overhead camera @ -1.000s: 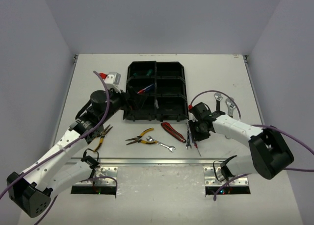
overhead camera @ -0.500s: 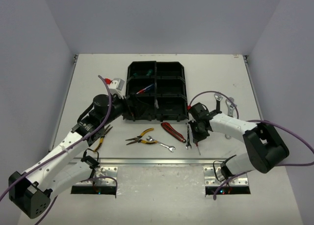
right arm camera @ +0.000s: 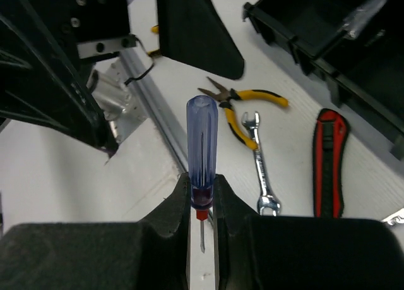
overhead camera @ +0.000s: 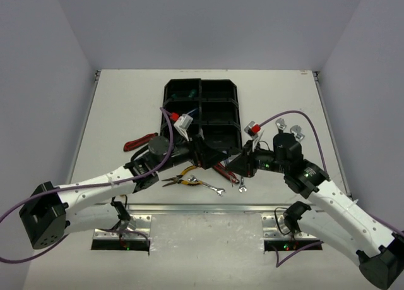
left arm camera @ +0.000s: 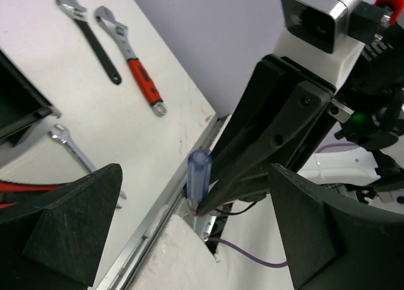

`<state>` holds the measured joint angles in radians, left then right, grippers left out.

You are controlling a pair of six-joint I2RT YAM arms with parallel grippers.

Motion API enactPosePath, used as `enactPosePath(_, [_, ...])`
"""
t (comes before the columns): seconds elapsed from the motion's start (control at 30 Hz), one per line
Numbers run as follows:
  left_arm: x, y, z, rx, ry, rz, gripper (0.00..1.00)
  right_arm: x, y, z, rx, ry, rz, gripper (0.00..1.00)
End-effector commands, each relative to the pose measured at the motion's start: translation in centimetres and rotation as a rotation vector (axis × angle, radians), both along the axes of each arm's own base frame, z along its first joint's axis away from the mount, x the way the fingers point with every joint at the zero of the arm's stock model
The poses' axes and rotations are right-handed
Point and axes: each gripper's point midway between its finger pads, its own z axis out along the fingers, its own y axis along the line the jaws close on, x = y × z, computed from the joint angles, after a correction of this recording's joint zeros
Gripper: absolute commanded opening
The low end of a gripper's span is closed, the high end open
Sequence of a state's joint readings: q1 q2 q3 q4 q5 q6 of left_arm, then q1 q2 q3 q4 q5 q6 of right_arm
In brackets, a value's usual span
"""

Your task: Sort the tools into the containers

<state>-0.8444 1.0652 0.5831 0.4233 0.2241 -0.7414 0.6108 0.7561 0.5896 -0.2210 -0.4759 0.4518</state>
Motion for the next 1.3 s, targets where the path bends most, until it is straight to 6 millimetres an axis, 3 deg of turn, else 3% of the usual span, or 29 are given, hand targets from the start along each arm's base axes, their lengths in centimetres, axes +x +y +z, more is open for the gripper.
enactPosePath(0.0, [-0.9,-2.2,4.4,-0.157,-0.096,-0.058,0.92,-2.1,1.8,3.1,0.138,-0.038,0.164,0.0])
enactPosePath(0.2, [-0.4,-2.7,3.1,-0.124,-0.071,-0.04,0.67,-2.3,1.8,4.5,0.16,-0.059,0.17,0.0])
enactPosePath(0.27, [-0.3,-2.9,2.8,-0.116,-0.066,-0.045,0.51,-2.1,1.8,4.7,0.161,-0.064,0.16,0.0])
enactPosePath(0.4, [-0.2,-3.0,2.6,-0.101,-0.063,-0.042,0.01,-1.9,1.9,5.0,0.173,-0.069,0.154,0.0])
enactPosePath(0.53, [0.8,-2.8,1.9,-0.034,-0.07,0.002,0.0,-1.5,1.9,5.1,0.18,-0.079,0.137,0.04])
enactPosePath(0.57, [1.4,-2.8,2.7,-0.022,-0.092,0.025,0.0,-1.4,1.9,5.1,0.175,-0.08,0.125,0.47])
enactPosePath(0.63, [3.7,-1.9,2.6,0.087,-0.132,0.137,0.0,-0.4,1.1,4.7,0.142,-0.083,0.042,0.98])
enactPosePath(0.67, [5.7,0.0,1.2,0.208,-0.129,0.268,0.0,0.0,0.6,4.8,0.125,-0.097,0.005,0.99])
enactPosePath(0.73, [8.8,3.1,0.4,0.394,-0.187,0.444,0.0,1.7,-1.5,3.4,0.025,-0.082,-0.151,0.99])
enactPosePath(0.8, [13.0,7.6,1.1,0.563,-0.227,0.67,0.0,2.6,-3.3,3.7,-0.034,-0.117,-0.248,0.99])
enactPosePath(0.9, [18.1,11.9,2.8,0.666,-0.308,0.82,0.0,2.4,-4.6,4.2,-0.047,-0.157,-0.29,0.99])
enactPosePath(0.93, [18.9,12.8,3.2,0.705,-0.338,0.838,0.0,2.3,-4.7,4.5,-0.039,-0.169,-0.293,0.99])
enactPosePath(1.03, [22.8,14.5,4.1,0.917,-0.542,0.913,0.0,1.7,-5.3,4.1,-0.057,-0.181,-0.286,0.99])
enactPosePath(1.13, [26.5,14.8,3.2,1.071,-0.638,0.905,0.0,1.4,-5.9,3.4,-0.088,-0.177,-0.293,0.99])
enactPosePath(1.2, [28.8,13.9,0.5,1.141,-0.65,0.825,0.0,1.3,-6.2,3.1,-0.104,-0.185,-0.297,0.99])
enactPosePath(1.27, [30.0,13.4,-1.0,1.162,-0.657,0.783,0.0,1.2,-6.4,2.9,-0.115,-0.189,-0.296,0.99])
